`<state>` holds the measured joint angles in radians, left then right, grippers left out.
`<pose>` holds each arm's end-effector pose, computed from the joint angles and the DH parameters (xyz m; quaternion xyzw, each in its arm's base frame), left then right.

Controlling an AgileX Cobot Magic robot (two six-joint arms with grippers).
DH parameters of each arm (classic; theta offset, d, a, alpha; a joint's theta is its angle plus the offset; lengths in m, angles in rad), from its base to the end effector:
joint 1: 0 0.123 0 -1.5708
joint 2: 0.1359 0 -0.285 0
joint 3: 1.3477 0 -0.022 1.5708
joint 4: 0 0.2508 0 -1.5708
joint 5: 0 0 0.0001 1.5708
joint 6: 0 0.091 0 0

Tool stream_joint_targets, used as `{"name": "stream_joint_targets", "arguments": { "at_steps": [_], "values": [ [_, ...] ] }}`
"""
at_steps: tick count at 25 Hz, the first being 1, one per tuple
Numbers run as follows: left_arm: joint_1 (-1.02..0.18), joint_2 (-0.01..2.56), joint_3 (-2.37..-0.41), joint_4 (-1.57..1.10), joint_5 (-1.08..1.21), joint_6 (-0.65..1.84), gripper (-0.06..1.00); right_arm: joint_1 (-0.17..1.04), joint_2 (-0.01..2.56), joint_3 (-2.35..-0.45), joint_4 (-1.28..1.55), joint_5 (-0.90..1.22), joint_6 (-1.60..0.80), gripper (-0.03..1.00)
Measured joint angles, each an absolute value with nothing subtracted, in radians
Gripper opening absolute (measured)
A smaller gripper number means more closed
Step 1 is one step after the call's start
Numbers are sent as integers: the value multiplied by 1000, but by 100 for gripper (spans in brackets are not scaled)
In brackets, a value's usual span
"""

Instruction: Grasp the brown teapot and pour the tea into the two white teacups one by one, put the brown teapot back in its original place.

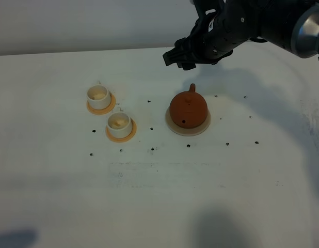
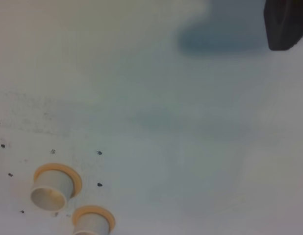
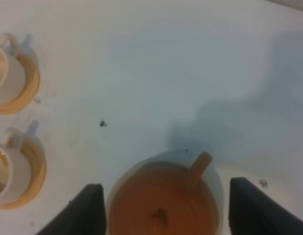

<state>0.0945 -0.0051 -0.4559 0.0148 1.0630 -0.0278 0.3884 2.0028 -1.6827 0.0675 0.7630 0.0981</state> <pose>-0.0009 0.0011 0.2648 -0.0529 0.8622 0.0242 0.5033 0.4166 0.1750 0.2505 -0.1220 0.9508 0.0967 0.2680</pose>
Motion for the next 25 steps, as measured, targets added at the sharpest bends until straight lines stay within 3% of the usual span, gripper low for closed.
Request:
{"name": "stream_joint_targets", "arguments": {
  "at_steps": [5, 18, 25],
  "values": [
    [94, -5, -456, 15, 1063, -28, 29, 399, 2066, -1726, 66, 790, 103, 53],
    [94, -5, -456, 15, 1063, -28, 29, 398, 2292, -2048, 66, 945, 239, 53],
    [94, -5, -456, 15, 1063, -28, 29, 366, 2316, -2088, 63, 991, 289, 53]
  ]
}}
